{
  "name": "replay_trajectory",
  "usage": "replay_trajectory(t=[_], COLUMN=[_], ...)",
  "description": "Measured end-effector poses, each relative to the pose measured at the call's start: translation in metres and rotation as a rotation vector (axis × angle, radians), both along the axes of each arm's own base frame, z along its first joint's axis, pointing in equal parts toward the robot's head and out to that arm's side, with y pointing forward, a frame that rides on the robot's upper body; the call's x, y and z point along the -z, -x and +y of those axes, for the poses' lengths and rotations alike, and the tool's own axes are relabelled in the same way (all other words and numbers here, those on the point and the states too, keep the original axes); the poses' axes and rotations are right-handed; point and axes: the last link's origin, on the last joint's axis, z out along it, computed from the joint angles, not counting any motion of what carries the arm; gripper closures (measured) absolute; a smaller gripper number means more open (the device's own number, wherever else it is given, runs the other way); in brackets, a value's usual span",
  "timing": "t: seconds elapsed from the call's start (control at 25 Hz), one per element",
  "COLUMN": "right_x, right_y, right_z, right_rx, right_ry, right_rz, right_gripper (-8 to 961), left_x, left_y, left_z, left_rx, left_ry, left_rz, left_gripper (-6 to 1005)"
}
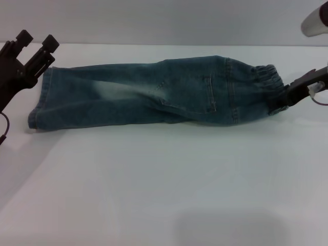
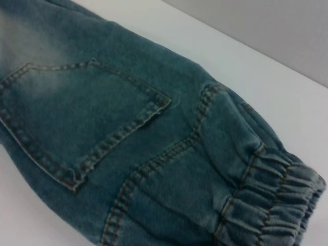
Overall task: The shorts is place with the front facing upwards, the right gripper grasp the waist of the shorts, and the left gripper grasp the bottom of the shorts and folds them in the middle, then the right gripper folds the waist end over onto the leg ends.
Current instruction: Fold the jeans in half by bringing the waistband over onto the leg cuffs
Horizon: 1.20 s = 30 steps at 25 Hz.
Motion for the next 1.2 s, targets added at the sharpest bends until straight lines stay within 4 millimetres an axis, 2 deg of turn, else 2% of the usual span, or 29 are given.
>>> replay_trajectory(t=[0.2,0.84,1.2], right_x=[0.011,0.02,0.026], right_y=[0.004,0.018,0.014], right_z=[0.001,0.003,0.001], right_rx=[-0.022,-0.047,-0.034], right_ry=[0.005,0.019,0.03], right_rz=[-0.011,0.018,0.025], right_gripper=[423,423,449], left_x=[0.0,-0.002,0.001], left_y=[0.005,0.011,0.012], left_z=[-0.005,-0.008,-0.01], left_rx=[-0.015,-0.042,-0.041], left_ry=[-0.004,-0.009,-0.019], left_rz=[-0.003,-0.003,0.019], left_gripper=[199,199,199])
